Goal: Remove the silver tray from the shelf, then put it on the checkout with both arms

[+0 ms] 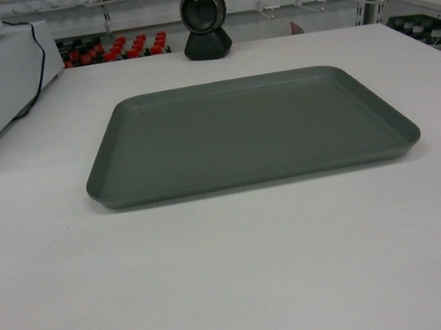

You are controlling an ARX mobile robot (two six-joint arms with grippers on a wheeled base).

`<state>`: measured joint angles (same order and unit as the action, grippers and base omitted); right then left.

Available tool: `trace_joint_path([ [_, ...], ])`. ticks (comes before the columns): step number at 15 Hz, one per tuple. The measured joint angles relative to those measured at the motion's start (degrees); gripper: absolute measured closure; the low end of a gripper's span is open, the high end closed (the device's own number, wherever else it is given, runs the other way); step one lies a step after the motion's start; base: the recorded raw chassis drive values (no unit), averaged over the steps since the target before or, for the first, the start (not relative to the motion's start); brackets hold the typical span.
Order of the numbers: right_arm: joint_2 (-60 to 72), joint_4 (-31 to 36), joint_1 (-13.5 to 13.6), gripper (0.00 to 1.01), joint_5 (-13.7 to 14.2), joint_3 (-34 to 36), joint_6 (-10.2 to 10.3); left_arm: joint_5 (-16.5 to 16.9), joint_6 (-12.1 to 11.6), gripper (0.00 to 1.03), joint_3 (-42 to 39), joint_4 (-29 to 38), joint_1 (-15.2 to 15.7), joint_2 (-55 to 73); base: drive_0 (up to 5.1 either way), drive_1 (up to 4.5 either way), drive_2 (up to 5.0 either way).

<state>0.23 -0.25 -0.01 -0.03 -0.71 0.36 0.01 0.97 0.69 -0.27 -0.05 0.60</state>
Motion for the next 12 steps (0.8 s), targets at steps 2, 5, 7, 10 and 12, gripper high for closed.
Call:
trace_joint_path([
  [2, 0.00, 0.00, 0.00, 0.62, 0.00, 0.00, 0.00, 0.00, 0.00, 0.65, 0.00, 0.02, 0.00, 0.00, 0.0, 0.00, 0.0],
  [5, 0.00, 0.00, 0.00, 0.30, 0.00, 0.00, 0.00, 0.00, 0.00, 0.34, 0.00, 0.00, 0.00, 0.00, 0.0, 0.00, 0.0],
  [7, 0.00, 0.00, 0.00, 0.10, 0.00, 0.00, 0.00, 0.00, 0.00, 0.15, 0.00, 0.00, 0.00, 0.00, 0.0, 0.00, 0.0],
  [10, 0.00, 0.00, 0.00, 0.03, 0.00, 0.00, 0.00, -0.02, -0.09, 0.05, 0.00, 0.02, 0.00, 0.00, 0.0, 0.00, 0.0],
  [12, 0.00, 0.00, 0.00, 0.03, 0.00, 0.00, 0.00, 0.00, -0.09, 0.05, 0.00, 0.02, 0.00, 0.00, 0.0, 0.00, 0.0],
])
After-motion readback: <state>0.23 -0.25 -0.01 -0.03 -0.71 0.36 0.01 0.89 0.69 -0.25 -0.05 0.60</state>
